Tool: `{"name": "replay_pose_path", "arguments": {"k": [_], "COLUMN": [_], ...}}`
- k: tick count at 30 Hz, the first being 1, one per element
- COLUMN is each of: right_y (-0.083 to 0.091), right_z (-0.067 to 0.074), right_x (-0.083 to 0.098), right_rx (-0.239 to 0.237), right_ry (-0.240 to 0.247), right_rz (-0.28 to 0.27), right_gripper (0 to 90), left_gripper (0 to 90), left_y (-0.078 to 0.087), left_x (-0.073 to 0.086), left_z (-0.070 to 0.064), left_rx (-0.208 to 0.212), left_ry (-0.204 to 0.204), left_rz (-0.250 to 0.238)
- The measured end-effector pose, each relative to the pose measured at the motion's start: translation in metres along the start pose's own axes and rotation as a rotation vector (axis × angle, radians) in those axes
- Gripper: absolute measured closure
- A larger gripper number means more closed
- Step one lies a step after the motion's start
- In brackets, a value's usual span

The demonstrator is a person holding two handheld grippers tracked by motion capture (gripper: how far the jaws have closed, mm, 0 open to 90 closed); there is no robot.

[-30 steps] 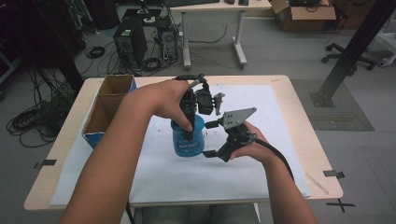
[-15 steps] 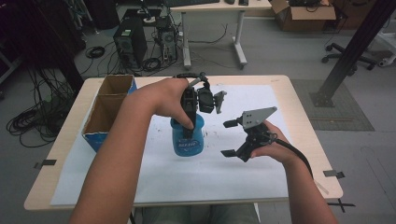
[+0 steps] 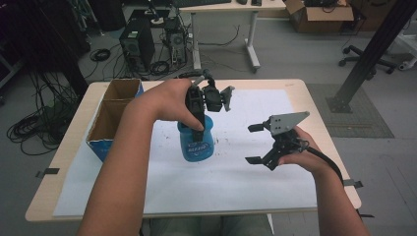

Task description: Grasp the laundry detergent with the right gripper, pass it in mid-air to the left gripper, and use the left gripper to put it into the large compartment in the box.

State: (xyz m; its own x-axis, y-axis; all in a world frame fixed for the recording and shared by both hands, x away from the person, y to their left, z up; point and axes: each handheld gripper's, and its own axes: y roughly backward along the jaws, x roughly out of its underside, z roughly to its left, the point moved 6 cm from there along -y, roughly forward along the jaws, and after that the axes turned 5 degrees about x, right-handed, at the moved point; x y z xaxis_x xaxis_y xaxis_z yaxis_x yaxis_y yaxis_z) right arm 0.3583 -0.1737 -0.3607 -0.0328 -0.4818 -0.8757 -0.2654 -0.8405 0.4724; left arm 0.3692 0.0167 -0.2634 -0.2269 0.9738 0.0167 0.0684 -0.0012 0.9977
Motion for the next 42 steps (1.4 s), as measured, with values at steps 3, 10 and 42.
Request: {"name": "replay_pose_path", "arguments": {"k": [3,10,42], "right_y": [0.005,0.013,0.046], "right_z": [-0.001,-0.002,-0.04], "right_x": [-0.001,-0.003,-0.005], "right_rx": [0.009,0.016,0.058], "right_ry": [0.002,0.009,0.112], "right_rz": [-0.001,-0.001,0.3], "right_gripper": [0.0,0.1,1.2], "left_gripper": [37.5,37.5,37.5], "left_y": [0.006,0.022,0.104], "left_x": [0.0,-0.001,0.064], "left_z": [0.0,0.006,0.043], "left_rx": [-0.004,-0.039,-0.095], "left_ry": [0.022,0.177,0.701], "left_rz": [0.004,-0.041,-0.219]}}
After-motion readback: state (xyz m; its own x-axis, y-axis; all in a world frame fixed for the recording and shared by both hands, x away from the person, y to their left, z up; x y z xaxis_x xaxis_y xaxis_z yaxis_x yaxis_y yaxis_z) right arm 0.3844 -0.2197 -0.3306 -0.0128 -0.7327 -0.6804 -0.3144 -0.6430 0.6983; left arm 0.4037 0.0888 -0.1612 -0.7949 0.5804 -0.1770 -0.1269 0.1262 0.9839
